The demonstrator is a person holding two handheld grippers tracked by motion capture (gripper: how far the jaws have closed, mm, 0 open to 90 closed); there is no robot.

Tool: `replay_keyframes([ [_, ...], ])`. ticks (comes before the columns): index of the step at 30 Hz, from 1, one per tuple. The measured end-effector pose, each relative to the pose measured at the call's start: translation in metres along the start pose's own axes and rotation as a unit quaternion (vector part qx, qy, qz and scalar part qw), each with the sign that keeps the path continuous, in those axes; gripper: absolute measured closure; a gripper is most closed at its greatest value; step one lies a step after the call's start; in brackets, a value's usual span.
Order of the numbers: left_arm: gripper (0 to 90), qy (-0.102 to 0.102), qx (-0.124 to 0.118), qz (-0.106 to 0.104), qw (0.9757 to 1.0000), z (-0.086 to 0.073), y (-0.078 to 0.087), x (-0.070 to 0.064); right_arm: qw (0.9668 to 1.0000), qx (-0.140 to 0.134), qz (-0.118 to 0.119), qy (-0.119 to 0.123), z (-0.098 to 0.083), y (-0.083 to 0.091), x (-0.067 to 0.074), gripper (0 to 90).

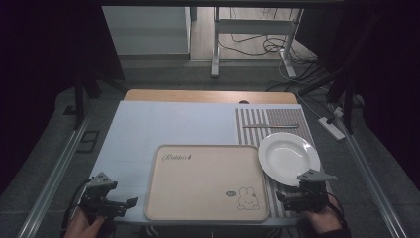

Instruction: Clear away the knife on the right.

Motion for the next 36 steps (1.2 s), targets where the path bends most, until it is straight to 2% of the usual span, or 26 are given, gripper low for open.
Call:
replay_keyframes([
  [6, 2.8, 0.000, 0.000, 0.000, 1.0000, 0.000, 0.000, 0.000, 0.9999, 0.002, -0.004, 0.011, 0.001, -0.001, 0.002, 0.0],
  [13, 2.8, 0.002, 0.001, 0.000, 1.0000, 0.000, 0.000, 0.000, 0.9998, -0.013, 0.004, 0.016, 0.008, -0.001, 0.007, 0.0],
  [21, 2.8, 0.003, 0.001, -0.001, 1.0000, 0.000, 0.000, 0.000, 0.9996, -0.024, 0.014, 0.007, 0.012, -0.004, 0.006, 0.0],
  [25, 2.8, 0.005, 0.000, -0.001, 1.0000, 0.000, 0.000, 0.000, 0.9993, -0.025, 0.029, -0.001, 0.014, -0.005, 0.007, 0.0],
  [29, 2.8, 0.005, 0.001, -0.001, 1.0000, 0.000, -0.001, 0.001, 0.9990, -0.031, 0.027, 0.016, 0.019, -0.004, 0.008, 0.0],
  [31, 2.8, 0.005, 0.001, -0.001, 1.0000, 0.000, -0.001, 0.001, 0.9986, -0.041, 0.029, 0.015, 0.022, -0.004, 0.009, 0.0],
  [34, 2.8, 0.005, 0.001, -0.001, 1.0000, 0.000, -0.001, 0.001, 0.9986, -0.040, 0.029, 0.017, 0.024, -0.004, 0.008, 0.0],
  [36, 2.8, 0.005, 0.002, -0.001, 1.0000, 0.000, -0.001, 0.001, 0.9984, -0.038, 0.039, 0.013, 0.026, -0.008, 0.008, 0.0],
])
Point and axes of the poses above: each handheld gripper's, and its own axes: y roughly backward along the jaws, z roughly out of its top, x roughly to its left, the point moved 6 cm from there along -y, roughly forward along the jaws, and after that the axes turned 2 degrees about -y, right-handed, at the moved point
